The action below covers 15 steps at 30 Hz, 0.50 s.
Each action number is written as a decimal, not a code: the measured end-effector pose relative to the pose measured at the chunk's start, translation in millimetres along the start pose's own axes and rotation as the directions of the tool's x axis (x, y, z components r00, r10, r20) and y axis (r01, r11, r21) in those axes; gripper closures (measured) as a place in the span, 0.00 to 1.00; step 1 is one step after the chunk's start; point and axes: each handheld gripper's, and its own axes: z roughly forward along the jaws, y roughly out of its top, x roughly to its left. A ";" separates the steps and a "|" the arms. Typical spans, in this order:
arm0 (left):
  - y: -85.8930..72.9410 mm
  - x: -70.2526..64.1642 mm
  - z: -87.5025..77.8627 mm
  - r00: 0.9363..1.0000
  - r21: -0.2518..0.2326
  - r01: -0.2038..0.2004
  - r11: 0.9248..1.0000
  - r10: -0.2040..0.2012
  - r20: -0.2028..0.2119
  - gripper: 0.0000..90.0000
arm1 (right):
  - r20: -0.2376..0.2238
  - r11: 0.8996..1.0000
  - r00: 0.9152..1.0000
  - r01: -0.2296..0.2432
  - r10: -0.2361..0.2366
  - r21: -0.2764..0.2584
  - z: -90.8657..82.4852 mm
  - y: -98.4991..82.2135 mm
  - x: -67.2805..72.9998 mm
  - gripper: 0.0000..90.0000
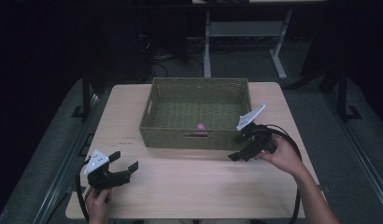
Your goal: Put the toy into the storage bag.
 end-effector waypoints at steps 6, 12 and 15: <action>-0.1 -0.4 0.0 1.000 0.002 -0.002 1.000 0.002 0.000 0.15 | -0.007 1.000 1.000 -0.014 0.014 0.002 6.8 -9.3 2.0 0.27; -0.1 -0.5 0.1 1.000 0.002 -0.005 1.000 0.005 -0.001 0.15 | -0.012 1.000 1.000 -0.027 0.027 -0.001 10.5 -20.6 3.6 0.27; -0.2 -0.7 0.2 1.000 0.003 -0.005 1.000 0.005 -0.001 0.15 | -0.012 0.999 0.999 -0.032 0.032 -0.003 12.8 -26.2 5.1 0.27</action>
